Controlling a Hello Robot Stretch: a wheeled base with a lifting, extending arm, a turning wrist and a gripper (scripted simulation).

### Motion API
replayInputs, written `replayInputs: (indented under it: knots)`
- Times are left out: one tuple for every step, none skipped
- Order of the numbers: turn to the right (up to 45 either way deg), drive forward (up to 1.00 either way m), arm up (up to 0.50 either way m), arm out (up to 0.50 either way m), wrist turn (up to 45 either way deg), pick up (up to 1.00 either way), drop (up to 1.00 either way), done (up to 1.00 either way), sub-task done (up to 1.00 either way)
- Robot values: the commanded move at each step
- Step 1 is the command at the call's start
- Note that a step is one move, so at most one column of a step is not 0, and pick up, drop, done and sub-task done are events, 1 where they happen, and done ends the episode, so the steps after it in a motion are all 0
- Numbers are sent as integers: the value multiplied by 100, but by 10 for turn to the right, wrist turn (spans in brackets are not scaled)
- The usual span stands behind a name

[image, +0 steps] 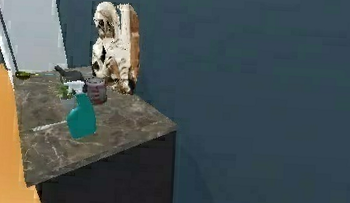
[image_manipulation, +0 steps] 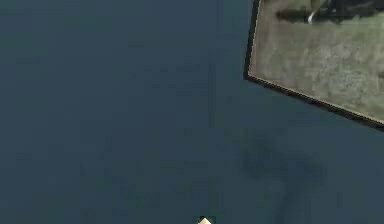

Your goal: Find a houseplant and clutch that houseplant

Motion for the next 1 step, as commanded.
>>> replayInputs:
  knots:
    - [0, 30, 0, 0, 0, 0, 0, 0, 0]
